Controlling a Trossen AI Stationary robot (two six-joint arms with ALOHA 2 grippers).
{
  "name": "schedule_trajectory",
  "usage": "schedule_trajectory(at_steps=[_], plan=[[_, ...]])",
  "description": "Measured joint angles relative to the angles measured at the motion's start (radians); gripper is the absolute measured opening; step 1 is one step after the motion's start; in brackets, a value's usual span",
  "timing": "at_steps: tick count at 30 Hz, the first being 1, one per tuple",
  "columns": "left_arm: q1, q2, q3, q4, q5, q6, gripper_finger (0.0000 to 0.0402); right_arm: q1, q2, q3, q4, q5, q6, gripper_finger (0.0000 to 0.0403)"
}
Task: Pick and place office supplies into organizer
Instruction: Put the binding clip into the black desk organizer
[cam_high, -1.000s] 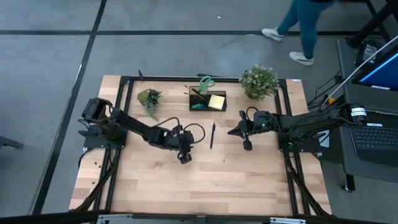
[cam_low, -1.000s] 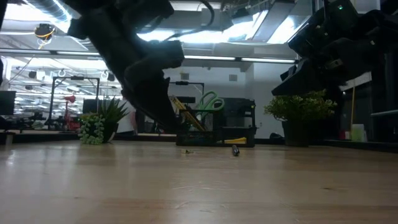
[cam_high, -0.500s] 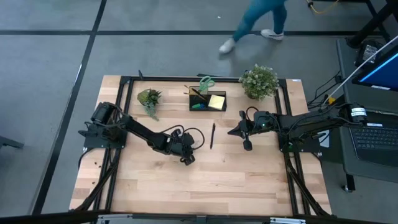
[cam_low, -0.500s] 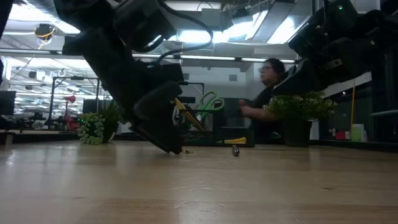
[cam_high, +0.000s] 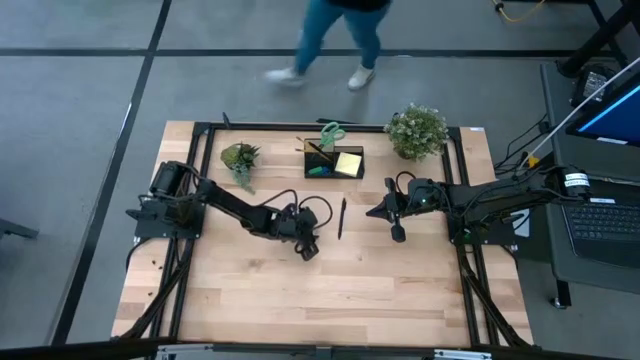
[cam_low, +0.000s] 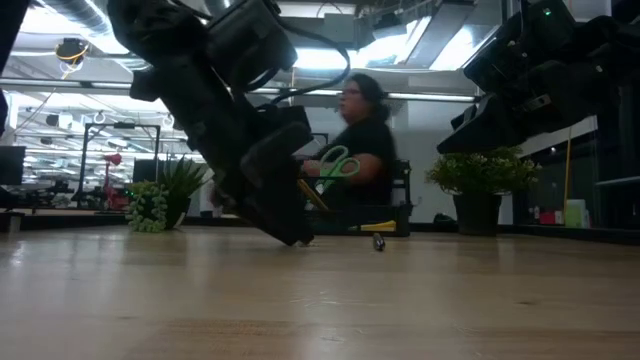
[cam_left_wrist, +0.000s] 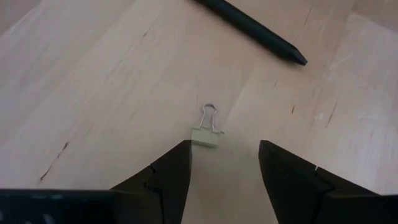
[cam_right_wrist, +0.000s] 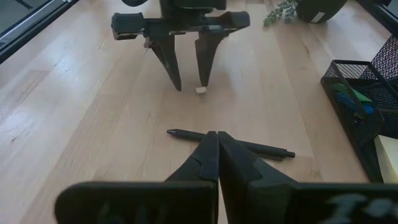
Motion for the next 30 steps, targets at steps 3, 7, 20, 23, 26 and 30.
schedule_trajectory(at_steps=[3, 7, 20, 23, 26, 30], plan=[[0.012, 0.001, 0.000, 0.006, 0.012, 0.021, 0.0180, 0.000, 0.000, 0.000, 0.000, 0.000, 0.000, 0.0006], [0.018, 0.002, 0.000, 0.003, 0.025, 0.071, 0.0175, 0.000, 0.000, 0.000, 0.000, 0.000, 0.000, 0.0006], [-0.001, 0.003, -0.001, -0.013, -0.020, 0.320, 0.0180, 0.000, 0.000, 0.000, -0.001, 0.000, 0.000, 0.0006], [0.013, 0.002, -0.001, -0.013, 0.003, 0.351, 0.0180, 0.000, 0.000, 0.000, -0.001, 0.000, 0.000, 0.0006], [0.037, 0.000, -0.001, -0.013, 0.058, 0.378, 0.0180, 0.000, 0.000, 0.000, -0.001, 0.000, -0.002, 0.0006], [0.068, 0.000, -0.001, -0.014, 0.100, 0.390, 0.0180, 0.000, 0.000, 0.000, -0.001, 0.000, -0.002, 0.0006]])
